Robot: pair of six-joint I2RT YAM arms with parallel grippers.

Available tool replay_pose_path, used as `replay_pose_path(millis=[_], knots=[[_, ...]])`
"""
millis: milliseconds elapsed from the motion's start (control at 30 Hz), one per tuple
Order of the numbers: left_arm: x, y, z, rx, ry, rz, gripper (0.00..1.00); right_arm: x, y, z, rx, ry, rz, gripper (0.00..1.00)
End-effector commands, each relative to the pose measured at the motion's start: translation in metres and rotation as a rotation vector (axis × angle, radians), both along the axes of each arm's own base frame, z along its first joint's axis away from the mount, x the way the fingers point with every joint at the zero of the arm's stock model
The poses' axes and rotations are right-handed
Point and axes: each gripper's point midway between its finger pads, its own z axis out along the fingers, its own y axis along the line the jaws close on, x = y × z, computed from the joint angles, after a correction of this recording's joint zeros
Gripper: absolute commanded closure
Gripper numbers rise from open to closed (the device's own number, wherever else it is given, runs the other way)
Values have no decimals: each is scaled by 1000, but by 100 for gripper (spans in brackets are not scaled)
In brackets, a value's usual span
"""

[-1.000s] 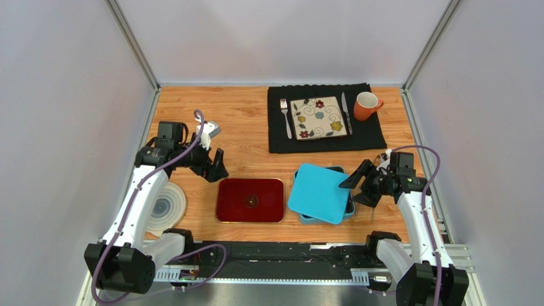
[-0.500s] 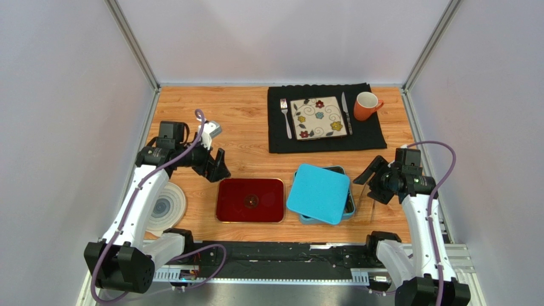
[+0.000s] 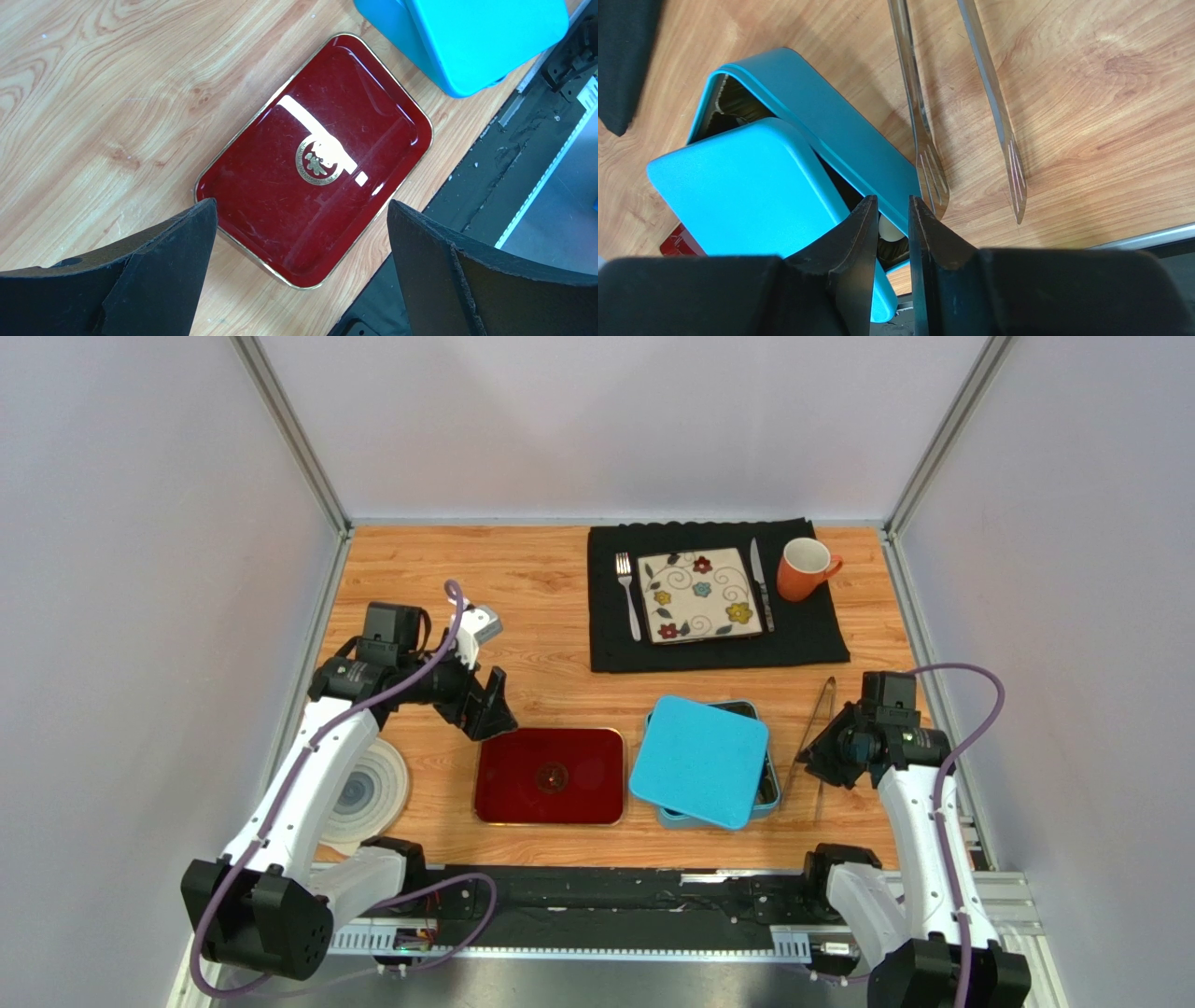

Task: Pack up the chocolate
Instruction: Close the box lid on the packing box.

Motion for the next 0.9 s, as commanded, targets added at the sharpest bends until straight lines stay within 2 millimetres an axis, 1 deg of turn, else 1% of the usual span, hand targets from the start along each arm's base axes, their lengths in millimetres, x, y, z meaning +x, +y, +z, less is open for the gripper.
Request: replay_pose_path(millis=[0, 33, 67, 100, 200, 267, 367, 700, 867], knots=[[0, -8, 11, -20, -40, -21, 1, 3, 1, -8, 27, -1, -48, 76], [1, -9, 13, -22, -41, -22, 1, -2, 3, -16, 40, 18, -54, 77], [1, -9, 13, -22, -42, -22, 1, 0, 4, -18, 51, 7, -76, 79], [2, -10, 17, -26, -51, -24, 1, -1, 4, -22, 56, 9, -89, 84], [2, -11, 21, -32, -54, -25, 1, -1, 5, -30, 75, 3, -123, 87], [2, -11, 21, -32, -52, -25, 1, -2, 5, -36, 75, 16, -126, 87], [0, -10, 22, -29, -59, -30, 1, -2, 6, -39, 78, 26, -123, 87], [1, -11, 21, -29, -57, -31, 1, -4, 14, -41, 102, 25, -94, 87], [1, -10, 22, -27, -65, -33, 1, -7, 20, -46, 109, 33, -80, 87]])
